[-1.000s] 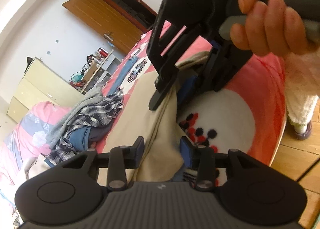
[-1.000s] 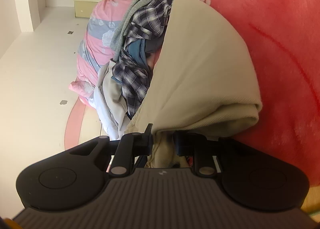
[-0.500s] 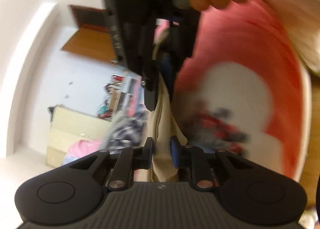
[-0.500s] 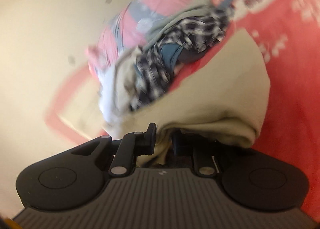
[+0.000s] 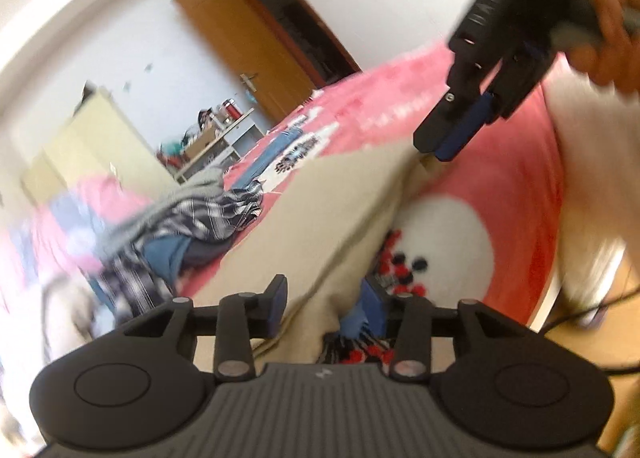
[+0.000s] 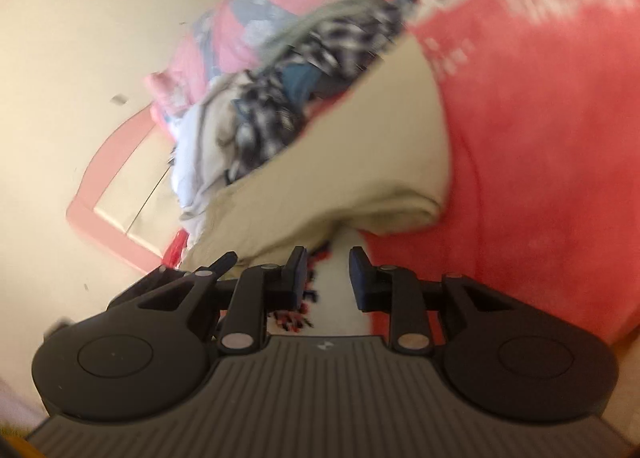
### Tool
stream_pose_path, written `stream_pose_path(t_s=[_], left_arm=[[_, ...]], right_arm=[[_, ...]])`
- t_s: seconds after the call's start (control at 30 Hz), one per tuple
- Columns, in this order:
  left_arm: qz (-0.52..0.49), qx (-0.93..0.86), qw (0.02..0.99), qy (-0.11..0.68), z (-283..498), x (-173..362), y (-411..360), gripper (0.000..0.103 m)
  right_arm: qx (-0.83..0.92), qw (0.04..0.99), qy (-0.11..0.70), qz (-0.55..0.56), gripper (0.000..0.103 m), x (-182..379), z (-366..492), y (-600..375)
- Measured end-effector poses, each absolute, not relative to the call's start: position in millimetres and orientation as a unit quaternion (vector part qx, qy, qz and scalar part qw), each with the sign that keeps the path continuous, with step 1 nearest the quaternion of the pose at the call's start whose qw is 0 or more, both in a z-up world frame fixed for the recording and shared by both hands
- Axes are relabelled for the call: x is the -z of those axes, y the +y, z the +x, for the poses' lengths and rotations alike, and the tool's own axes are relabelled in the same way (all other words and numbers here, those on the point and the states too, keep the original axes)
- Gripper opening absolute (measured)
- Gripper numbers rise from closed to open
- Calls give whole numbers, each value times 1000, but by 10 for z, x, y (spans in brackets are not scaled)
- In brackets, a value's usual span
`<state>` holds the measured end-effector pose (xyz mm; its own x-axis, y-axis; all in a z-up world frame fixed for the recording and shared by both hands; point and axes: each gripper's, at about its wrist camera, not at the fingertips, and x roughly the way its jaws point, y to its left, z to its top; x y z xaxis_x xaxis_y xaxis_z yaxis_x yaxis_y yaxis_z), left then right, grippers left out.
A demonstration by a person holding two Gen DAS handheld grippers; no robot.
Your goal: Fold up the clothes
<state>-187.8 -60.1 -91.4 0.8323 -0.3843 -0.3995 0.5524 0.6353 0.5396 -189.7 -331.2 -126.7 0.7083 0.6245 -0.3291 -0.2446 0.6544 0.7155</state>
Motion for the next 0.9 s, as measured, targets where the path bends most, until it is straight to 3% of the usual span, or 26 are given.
stream_pose_path(t_s=[0.13, 0.23, 0.4, 0.57, 0.7, 0.9], left_arm=[[252, 256, 923, 139, -1680, 703, -444, 44], [254, 244, 921, 168, -1695, 848, -471, 45], [291, 232, 911, 177, -1852, 1258, -475, 47], [247, 241, 920, 187, -1901, 1067, -349, 47], [198, 251, 932, 171, -1914, 872, -268, 47], [330, 257, 899, 131, -1946, 1168, -645, 47]], right_arm=[[-258, 908, 198, 263, 23, 892, -1887, -3089], [-253, 931, 155, 210, 23, 852, -1774, -2860], [-207, 955, 180, 113, 19, 1417, -1696, -2561], [-193, 962, 179, 75, 22, 1500, -1682, -2478], [-188, 964, 171, 75, 23, 1507, -1717, -2486], [-176, 932, 200, 246, 26, 1359, -1885, -2835]])
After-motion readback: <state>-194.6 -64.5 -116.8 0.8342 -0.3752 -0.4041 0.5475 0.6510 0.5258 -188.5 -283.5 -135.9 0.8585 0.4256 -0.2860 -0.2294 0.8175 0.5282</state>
